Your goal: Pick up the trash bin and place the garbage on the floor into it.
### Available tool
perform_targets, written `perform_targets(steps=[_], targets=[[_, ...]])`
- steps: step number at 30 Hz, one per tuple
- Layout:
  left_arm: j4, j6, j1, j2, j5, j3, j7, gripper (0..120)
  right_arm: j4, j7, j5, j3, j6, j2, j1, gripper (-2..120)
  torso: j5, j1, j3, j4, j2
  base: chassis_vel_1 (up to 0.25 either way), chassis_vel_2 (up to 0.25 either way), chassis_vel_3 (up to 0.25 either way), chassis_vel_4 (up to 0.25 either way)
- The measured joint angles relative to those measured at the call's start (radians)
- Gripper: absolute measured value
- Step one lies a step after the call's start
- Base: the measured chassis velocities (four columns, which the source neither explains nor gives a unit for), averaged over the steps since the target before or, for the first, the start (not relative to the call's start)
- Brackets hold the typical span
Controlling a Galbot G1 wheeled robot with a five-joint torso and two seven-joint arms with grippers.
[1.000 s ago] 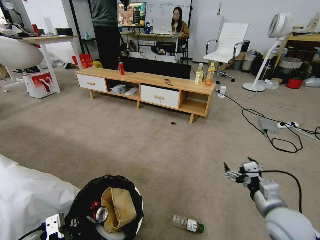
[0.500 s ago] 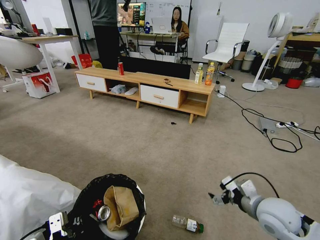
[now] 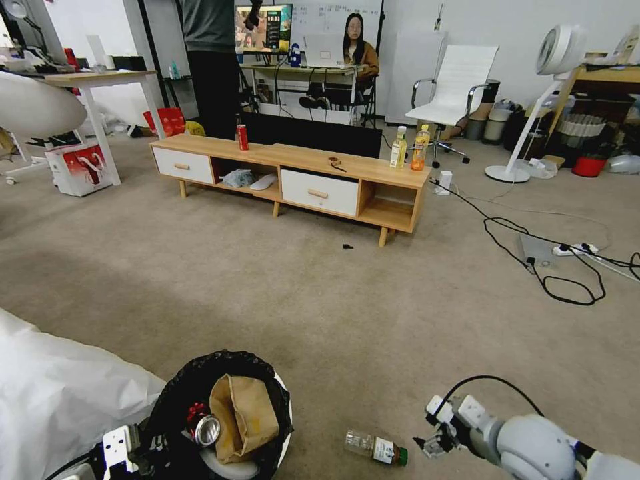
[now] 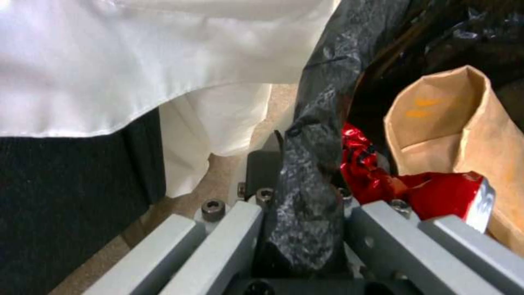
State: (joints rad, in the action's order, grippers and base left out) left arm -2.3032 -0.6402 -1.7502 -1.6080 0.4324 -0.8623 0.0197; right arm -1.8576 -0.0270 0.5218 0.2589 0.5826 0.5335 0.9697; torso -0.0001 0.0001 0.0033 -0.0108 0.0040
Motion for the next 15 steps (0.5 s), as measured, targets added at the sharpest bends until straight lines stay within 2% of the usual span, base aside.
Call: perform_targets(steps=[8,15], targets=[[0.040,0.001,0.035,0.000,-0.006,0.009,-0.002,1,0.060,0.063,-0.010,0.052,-0.062,0.051,-0.019,100,0.0000,0.000,0.000,0.0000,0.000,0.000,0.000,0.000,0.000],[0.056,0.001,0.047,0.000,-0.008,0.012,-0.003,1,0.112,0.078,-0.014,0.085,-0.077,0.097,-0.029,100,-0.0001,0.000,0.000,0.0000,0.000,0.000,0.000,0.000,0.000]])
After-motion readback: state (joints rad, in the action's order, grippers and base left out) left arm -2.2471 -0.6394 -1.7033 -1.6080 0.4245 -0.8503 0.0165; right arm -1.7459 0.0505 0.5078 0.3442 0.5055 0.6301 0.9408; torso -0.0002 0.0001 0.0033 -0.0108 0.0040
